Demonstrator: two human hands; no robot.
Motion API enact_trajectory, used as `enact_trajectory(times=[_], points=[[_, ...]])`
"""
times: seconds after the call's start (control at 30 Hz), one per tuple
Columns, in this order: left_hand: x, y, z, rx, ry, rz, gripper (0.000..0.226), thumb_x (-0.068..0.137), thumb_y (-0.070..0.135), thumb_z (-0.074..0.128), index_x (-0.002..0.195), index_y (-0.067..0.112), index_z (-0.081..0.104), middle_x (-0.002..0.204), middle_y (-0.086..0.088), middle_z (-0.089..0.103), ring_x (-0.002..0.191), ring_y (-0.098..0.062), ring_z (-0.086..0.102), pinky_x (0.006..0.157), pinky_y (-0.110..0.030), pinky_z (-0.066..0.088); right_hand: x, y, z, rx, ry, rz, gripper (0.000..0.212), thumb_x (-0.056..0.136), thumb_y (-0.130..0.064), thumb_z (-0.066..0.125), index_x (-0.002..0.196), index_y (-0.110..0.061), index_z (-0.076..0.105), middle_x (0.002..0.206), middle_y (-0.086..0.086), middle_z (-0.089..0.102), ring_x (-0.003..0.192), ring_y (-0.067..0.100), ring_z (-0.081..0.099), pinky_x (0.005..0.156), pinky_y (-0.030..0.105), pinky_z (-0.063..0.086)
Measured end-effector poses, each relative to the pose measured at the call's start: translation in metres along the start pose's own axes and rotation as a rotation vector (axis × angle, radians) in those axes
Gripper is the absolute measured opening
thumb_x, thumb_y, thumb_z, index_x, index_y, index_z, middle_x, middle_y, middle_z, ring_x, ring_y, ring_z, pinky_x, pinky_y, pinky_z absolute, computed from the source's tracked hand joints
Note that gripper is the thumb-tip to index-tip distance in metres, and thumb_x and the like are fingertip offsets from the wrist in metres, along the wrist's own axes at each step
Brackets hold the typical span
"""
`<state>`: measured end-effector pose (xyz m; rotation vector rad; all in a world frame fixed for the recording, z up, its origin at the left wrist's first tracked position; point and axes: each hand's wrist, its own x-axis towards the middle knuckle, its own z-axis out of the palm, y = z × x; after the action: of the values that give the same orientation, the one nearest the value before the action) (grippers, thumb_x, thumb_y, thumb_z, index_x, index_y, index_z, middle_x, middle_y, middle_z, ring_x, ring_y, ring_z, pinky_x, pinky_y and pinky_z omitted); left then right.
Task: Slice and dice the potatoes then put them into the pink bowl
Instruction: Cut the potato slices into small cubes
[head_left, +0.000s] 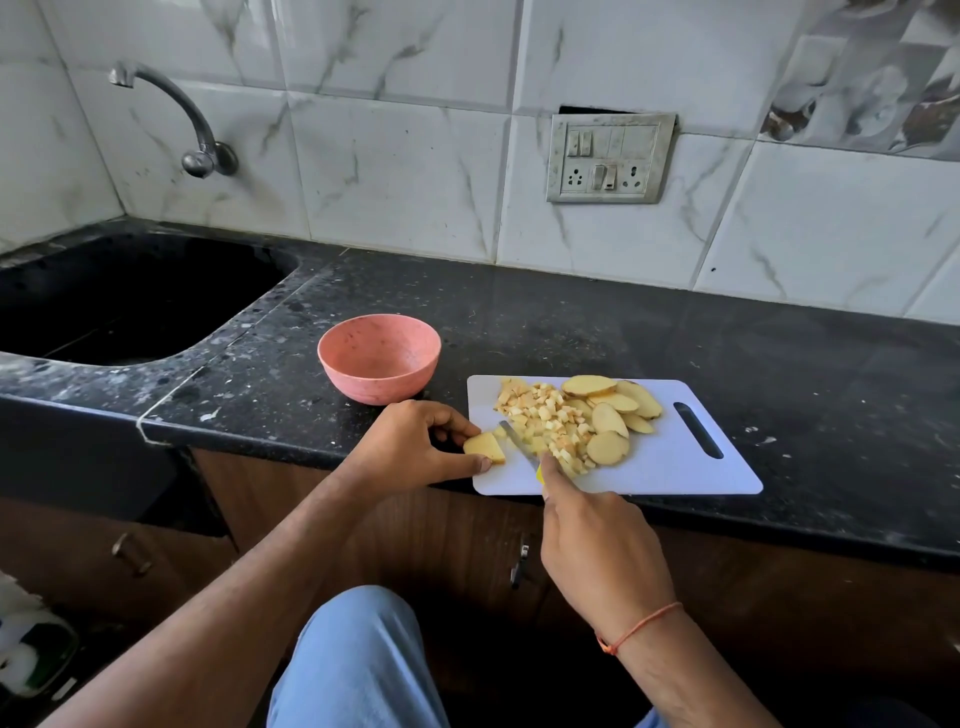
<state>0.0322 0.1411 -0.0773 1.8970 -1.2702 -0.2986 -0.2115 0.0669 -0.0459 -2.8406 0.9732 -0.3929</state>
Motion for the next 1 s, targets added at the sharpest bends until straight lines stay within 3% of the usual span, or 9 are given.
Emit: enact_trajectory(times=[0.07, 0.23, 0.47, 0.6, 0.73, 0.8, 0.87, 1.0], points=[[0.000, 0.001, 0.002, -0.013, 0.009, -0.011, 0.041, 0.070, 0.048, 0.097, 0.104, 0.032, 0.083, 0.090, 0.026, 0.074, 0.085, -0.004, 0.068, 0.070, -0.016, 0.052, 0.004, 0.001, -0.001, -0.001, 0.011, 0.000, 0.055, 0.111, -0.033, 0.035, 0.164, -0.031, 0.024, 0.077, -0.007, 0.062, 0.066, 0.011, 0.059, 0.053, 0.026, 0.047], [-0.001, 0.003, 0.003, -0.025, 0.028, -0.018, 0.043, 0.070, 0.049, 0.097, 0.106, 0.032, 0.083, 0.089, 0.020, 0.076, 0.084, -0.004, 0.068, 0.069, -0.014, 0.052, 0.000, -0.008, -0.001, -0.013, 0.039, -0.030, 0.054, 0.111, -0.032, 0.034, 0.164, -0.031, 0.023, 0.074, -0.006, 0.053, 0.059, 0.011, 0.044, 0.046, 0.021, 0.023], [-0.001, 0.001, 0.005, 0.030, 0.092, 0.023, 0.041, 0.065, 0.055, 0.097, 0.094, 0.033, 0.079, 0.091, 0.015, 0.072, 0.084, -0.005, 0.065, 0.067, -0.018, 0.052, 0.004, -0.007, -0.001, -0.036, 0.046, -0.040, 0.055, 0.110, -0.032, 0.035, 0.164, -0.030, 0.025, 0.074, -0.006, 0.052, 0.057, 0.011, 0.043, 0.046, 0.022, 0.022], [0.000, 0.000, 0.005, 0.022, 0.076, -0.002, 0.038, 0.065, 0.056, 0.097, 0.091, 0.035, 0.079, 0.091, 0.016, 0.074, 0.083, -0.004, 0.067, 0.065, -0.016, 0.051, 0.003, -0.014, 0.001, -0.055, 0.026, -0.076, 0.056, 0.110, -0.028, 0.035, 0.165, -0.029, 0.021, 0.076, -0.005, 0.057, 0.064, 0.012, 0.052, 0.048, 0.022, 0.026], [0.001, 0.002, 0.005, 0.009, 0.056, -0.029, 0.036, 0.066, 0.055, 0.097, 0.091, 0.035, 0.080, 0.089, 0.019, 0.075, 0.081, -0.004, 0.067, 0.064, -0.017, 0.052, 0.005, -0.020, 0.002, -0.106, -0.005, -0.064, 0.059, 0.109, -0.024, 0.036, 0.165, -0.026, 0.018, 0.078, -0.004, 0.056, 0.060, 0.011, 0.045, 0.046, 0.024, 0.021], [0.002, 0.002, 0.005, 0.005, 0.051, -0.038, 0.035, 0.066, 0.054, 0.097, 0.090, 0.035, 0.081, 0.088, 0.020, 0.075, 0.080, -0.004, 0.067, 0.064, -0.017, 0.052, 0.009, -0.024, 0.003, -0.142, -0.028, -0.053, 0.060, 0.108, -0.021, 0.037, 0.165, -0.024, 0.018, 0.085, 0.000, 0.059, 0.062, 0.011, 0.045, 0.050, 0.024, 0.026], [0.001, 0.002, 0.004, 0.003, 0.052, -0.034, 0.034, 0.067, 0.052, 0.097, 0.090, 0.035, 0.081, 0.087, 0.020, 0.075, 0.079, -0.005, 0.067, 0.064, -0.018, 0.052, 0.017, -0.029, 0.004, -0.167, -0.050, -0.051, 0.063, 0.105, -0.016, 0.038, 0.165, -0.021, 0.020, 0.097, 0.005, 0.066, 0.076, 0.020, 0.057, 0.059, 0.031, 0.037], [0.000, 0.004, 0.005, 0.005, 0.065, -0.037, 0.033, 0.068, 0.051, 0.097, 0.090, 0.034, 0.081, 0.086, 0.020, 0.074, 0.078, -0.004, 0.067, 0.063, -0.016, 0.052, 0.030, -0.036, 0.005, -0.154, -0.097, -0.071, 0.066, 0.102, -0.013, 0.041, 0.164, -0.018, 0.019, 0.105, 0.008, 0.069, 0.089, 0.026, 0.061, 0.066, 0.035, 0.040]])
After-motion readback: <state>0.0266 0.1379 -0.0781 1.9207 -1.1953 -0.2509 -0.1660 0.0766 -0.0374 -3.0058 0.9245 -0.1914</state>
